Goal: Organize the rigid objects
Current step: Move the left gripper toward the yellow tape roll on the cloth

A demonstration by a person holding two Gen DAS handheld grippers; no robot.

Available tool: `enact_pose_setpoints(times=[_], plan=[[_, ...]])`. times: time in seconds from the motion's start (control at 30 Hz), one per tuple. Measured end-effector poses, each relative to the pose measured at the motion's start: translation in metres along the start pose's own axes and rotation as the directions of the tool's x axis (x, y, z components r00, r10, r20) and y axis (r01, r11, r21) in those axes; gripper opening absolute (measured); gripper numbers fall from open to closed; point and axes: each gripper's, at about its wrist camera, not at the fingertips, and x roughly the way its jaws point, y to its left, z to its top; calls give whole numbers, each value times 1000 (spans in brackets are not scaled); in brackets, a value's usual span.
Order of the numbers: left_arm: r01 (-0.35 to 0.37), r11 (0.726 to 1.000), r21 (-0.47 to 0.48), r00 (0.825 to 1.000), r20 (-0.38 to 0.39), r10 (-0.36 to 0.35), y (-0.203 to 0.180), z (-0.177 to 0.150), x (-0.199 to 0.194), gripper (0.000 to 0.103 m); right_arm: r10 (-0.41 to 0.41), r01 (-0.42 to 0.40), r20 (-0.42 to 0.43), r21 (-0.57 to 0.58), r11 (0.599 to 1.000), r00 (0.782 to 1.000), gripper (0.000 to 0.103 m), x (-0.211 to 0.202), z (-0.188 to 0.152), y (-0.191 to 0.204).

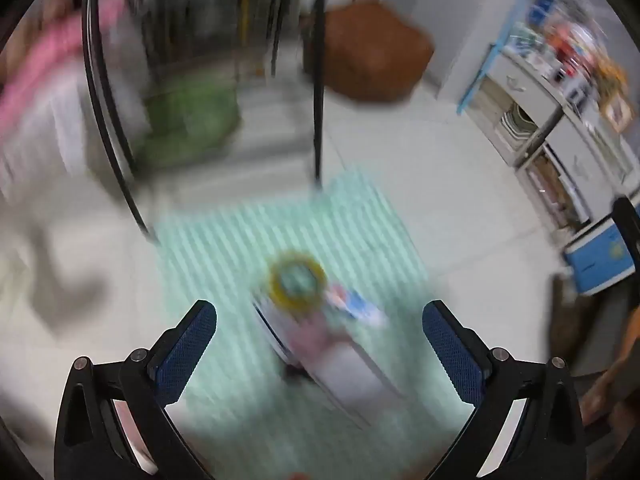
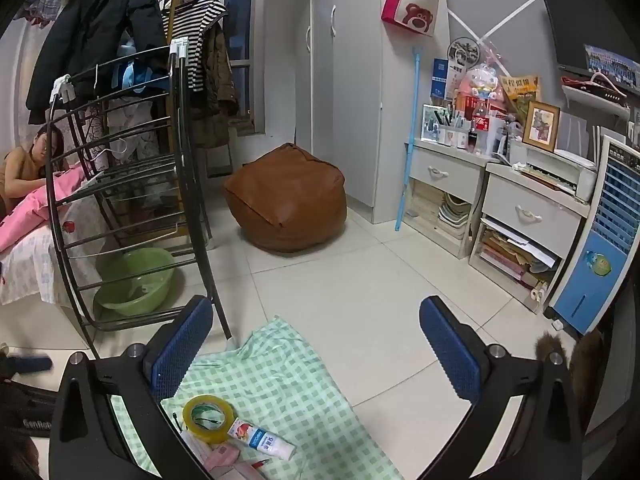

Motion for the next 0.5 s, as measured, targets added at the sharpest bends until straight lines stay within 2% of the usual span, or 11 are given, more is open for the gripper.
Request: enact_pose_setpoints(times=[0.03, 0.1, 0.13, 0.17, 0.2, 0.27, 0.37, 0.4, 0.43, 0.47, 0.5], plan=[[52, 996, -66, 996, -71, -57, 9, 1, 12, 103, 1, -1, 0, 1, 1000, 1000, 103, 0, 0, 0], [159, 931, -329, 929, -270, -254, 40, -10, 54, 103, 0, 0, -4, 1, 1000, 1000, 103, 1, 2, -1], [166, 880, -446, 886, -324, -331, 53, -19, 73, 103, 0, 0, -7, 1, 1000, 1000, 103, 1, 1, -1], [134, 853, -504, 871, -351, -344, 64, -26, 88, 103, -1, 1, -9, 1, 1000, 1000, 103, 1, 1, -2], [98, 855, -510, 878, -361, -315, 69, -28, 95, 103, -1, 1, -12, 3, 1000, 1000, 103, 2, 1, -3], [18, 896, -443, 909, -365, -199, 76, -21, 106, 103, 1, 0, -15, 11, 1000, 1000, 103, 3, 0, -5], [-31, 907, -420, 906, -396, -153, 76, -29, 129, 103, 0, 0, -6, 30, 1000, 1000, 103, 0, 4, -8], [-53, 890, -454, 891, -423, -163, 79, -35, 139, 103, 1, -1, -3, 39, 999, 1000, 103, -2, 5, -9], [-83, 848, -523, 874, -447, -190, 88, -39, 151, 103, 2, -2, -2, 45, 999, 1000, 103, -4, 6, -11], [-100, 803, -587, 871, -442, -215, 97, -42, 160, 103, 3, -3, -3, 48, 999, 1000, 103, -5, 7, -13], [-113, 721, -684, 878, -409, -250, 104, -49, 167, 103, 4, -3, -8, 47, 999, 1000, 103, -7, 7, -15]])
